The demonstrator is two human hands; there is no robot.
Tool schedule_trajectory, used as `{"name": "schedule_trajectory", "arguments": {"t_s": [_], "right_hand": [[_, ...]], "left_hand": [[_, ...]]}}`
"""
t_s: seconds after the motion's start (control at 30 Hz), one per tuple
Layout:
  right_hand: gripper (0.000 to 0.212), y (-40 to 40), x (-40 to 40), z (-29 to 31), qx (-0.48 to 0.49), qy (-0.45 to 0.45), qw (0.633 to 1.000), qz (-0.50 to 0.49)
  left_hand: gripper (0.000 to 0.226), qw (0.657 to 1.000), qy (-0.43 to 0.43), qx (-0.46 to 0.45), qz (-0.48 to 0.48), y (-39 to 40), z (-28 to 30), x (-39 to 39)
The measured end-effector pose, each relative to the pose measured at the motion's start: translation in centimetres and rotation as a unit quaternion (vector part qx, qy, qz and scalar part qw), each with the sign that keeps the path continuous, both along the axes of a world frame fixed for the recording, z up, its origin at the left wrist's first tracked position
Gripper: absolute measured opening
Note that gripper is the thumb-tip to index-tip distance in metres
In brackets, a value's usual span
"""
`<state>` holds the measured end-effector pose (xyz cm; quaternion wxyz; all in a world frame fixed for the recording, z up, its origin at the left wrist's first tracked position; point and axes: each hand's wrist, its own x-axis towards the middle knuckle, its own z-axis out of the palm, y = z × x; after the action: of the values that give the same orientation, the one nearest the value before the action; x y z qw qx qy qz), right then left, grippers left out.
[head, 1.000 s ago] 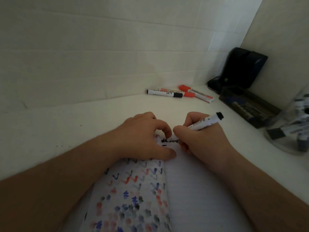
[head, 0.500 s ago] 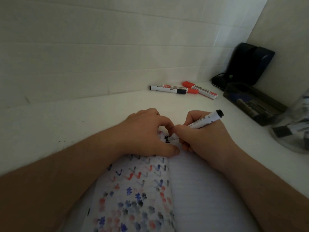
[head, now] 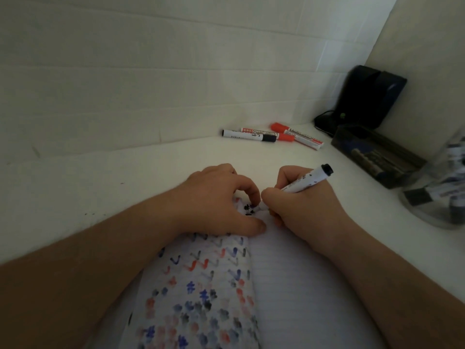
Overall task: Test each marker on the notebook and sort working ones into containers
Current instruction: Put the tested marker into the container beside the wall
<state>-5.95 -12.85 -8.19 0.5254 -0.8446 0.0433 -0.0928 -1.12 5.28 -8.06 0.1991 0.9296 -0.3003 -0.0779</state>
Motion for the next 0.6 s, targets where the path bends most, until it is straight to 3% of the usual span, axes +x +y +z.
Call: {"name": "schedule_trajectory", "arguments": {"t_s": [0.43,0.6], "right_hand": [[0.023,-0.18,-0.16,0.06,0.047,0.002,0.999,0.010],[0.024,-0.04,-0.26,0.11,0.018,0.003,1.000,0.024]], "left_hand": [[0.045,1.000,0.001,-0.008,0.004,0.05,0.06,-0.07],[0.046,1.000,0.001,-0.008,0.003,0.03,0.19,-0.16]]}}
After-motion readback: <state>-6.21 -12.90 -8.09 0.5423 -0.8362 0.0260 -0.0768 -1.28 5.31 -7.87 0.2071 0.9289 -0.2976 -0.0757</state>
